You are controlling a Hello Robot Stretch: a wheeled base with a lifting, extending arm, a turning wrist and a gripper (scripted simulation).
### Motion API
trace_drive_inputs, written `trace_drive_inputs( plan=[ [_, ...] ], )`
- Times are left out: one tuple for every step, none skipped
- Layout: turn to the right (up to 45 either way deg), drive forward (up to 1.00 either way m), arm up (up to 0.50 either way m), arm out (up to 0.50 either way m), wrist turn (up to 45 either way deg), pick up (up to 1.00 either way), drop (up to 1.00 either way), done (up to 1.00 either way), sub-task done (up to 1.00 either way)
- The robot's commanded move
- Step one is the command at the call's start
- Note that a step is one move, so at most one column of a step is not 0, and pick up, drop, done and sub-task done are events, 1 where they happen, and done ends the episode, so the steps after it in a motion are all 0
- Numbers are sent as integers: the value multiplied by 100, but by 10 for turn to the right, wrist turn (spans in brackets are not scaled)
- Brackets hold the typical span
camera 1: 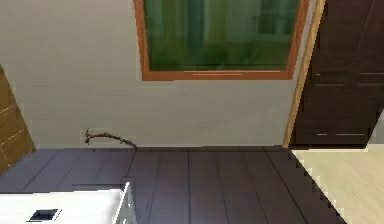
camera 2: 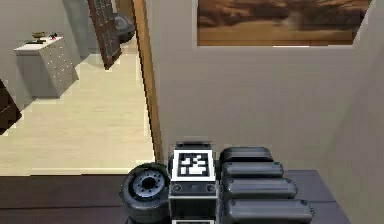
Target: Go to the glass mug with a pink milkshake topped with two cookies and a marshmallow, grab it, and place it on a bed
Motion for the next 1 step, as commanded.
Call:
trace_drive_inputs(
  plan=[
    [450, 0, 0, 0, 0, 0, 0, 0, 0]
  ],
)
